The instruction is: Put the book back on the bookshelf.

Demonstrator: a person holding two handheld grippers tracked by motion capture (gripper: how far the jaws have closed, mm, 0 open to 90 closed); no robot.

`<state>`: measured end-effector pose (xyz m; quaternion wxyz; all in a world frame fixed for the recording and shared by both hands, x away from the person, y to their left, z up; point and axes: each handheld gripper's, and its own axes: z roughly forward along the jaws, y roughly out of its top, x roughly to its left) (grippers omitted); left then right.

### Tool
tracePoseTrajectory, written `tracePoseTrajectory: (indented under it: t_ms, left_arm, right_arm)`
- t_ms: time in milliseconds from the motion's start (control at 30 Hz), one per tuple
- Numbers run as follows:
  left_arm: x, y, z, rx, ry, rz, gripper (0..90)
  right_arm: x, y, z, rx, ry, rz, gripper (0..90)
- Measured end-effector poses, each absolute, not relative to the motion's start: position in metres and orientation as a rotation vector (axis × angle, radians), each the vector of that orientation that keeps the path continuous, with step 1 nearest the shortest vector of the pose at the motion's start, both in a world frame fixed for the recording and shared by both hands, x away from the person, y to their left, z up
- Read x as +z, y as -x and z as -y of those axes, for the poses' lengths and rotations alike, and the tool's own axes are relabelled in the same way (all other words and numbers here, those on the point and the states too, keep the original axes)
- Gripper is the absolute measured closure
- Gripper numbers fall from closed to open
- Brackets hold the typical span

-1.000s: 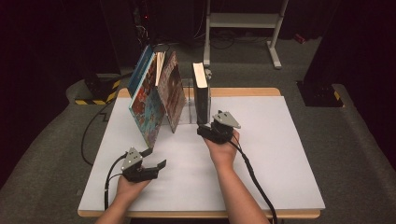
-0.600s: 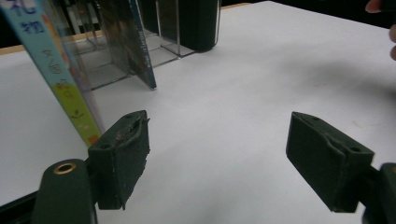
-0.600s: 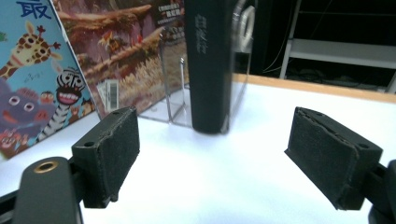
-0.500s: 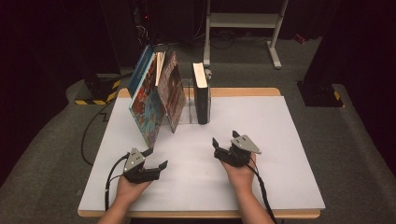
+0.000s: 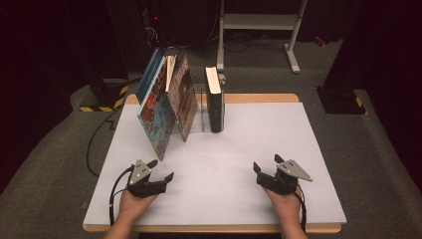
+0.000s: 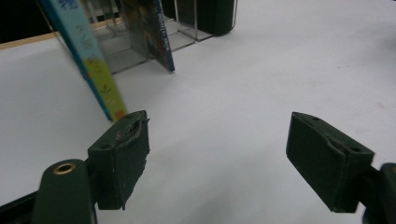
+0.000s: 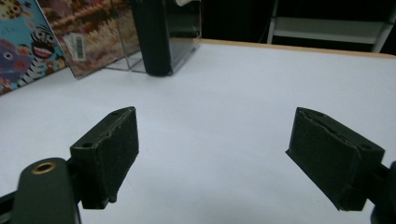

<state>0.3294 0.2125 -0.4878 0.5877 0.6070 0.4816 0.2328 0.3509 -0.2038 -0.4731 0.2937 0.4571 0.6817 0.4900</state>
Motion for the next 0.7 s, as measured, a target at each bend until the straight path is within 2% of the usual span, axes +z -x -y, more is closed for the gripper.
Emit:
tracePoseTrajectory:
  t_ms: [367,700]
  left_arm:
    - [-0.489,-0.332,-0.232,0.556,-1.390,-1.155,21.6]
    - [-0.488,-0.335,-0.241,0.544,-1.345,-1.178,21.4]
  right_arm:
    - [-0.476,-0.343,0.238,1.239,-1.279,-1.766,15.5]
    - [-0.479,-0.345,0.241,1.226,-1.314,-1.759,15.2]
